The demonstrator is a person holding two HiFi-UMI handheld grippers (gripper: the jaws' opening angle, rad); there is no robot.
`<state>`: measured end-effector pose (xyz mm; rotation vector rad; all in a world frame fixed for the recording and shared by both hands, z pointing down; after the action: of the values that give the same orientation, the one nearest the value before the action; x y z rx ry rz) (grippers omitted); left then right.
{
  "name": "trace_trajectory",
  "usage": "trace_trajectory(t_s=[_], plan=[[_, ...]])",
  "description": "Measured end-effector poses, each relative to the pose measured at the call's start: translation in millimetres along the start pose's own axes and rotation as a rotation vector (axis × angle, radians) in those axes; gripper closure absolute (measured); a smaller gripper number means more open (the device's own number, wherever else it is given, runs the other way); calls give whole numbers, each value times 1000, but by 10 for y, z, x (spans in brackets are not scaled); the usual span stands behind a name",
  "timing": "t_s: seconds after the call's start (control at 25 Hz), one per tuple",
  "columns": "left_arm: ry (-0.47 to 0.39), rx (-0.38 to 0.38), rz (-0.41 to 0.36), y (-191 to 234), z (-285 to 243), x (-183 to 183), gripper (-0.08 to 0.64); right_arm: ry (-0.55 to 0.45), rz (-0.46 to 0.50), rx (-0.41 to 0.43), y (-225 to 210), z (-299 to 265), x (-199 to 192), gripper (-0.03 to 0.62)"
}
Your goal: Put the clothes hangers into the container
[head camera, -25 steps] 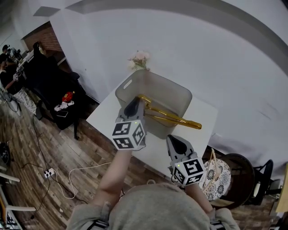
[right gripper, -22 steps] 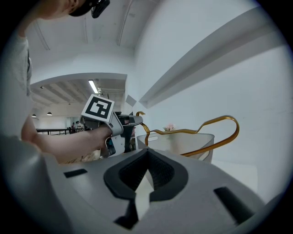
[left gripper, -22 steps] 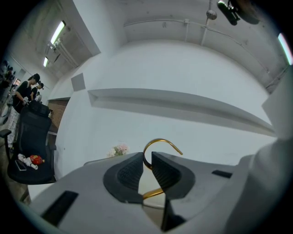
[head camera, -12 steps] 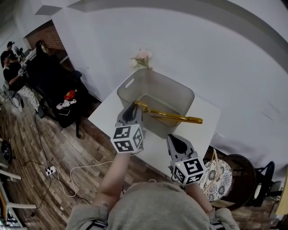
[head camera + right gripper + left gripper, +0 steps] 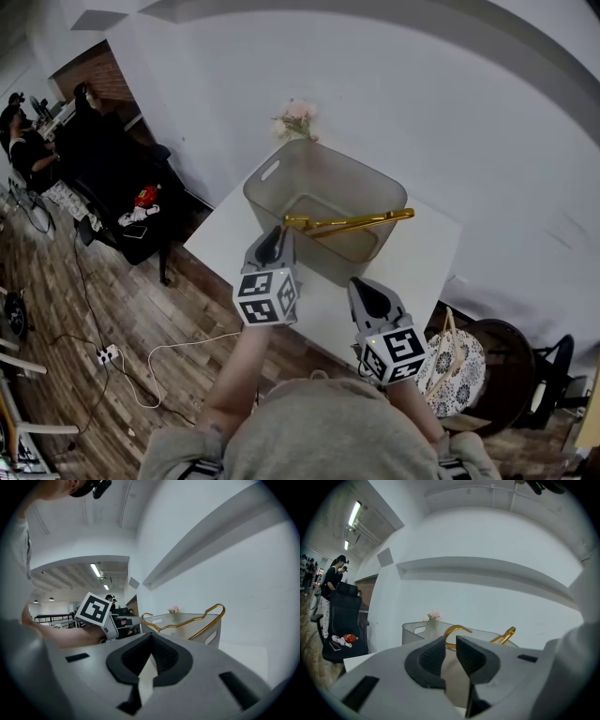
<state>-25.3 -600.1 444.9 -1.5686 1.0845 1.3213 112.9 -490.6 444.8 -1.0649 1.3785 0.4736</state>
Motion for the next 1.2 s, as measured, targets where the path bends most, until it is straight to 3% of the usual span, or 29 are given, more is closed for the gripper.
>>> trace_trajectory(t_s=[0.56,0.84,1.2], plan=[[-10,-48,7,-193,197,18,512,-7,-4,-12,36,112,-4,595],[-12,-114,20,-379,525,1,522,-14,7,-22,153,280,-46,595],[-22,-121,12,-467,1090,-20,545,-24,18,-38,436,565,-103,595]])
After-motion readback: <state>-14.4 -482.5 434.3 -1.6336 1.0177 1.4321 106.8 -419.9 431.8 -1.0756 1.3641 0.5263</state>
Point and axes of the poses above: the fingertips, and each gripper's own axes: z backward along the fingers, y to its left, x out of its top, the point moved 1 cm from there along z, backward along the fingers, and after that the axes turned 13 degrees about -z, right-handed, at the moved point
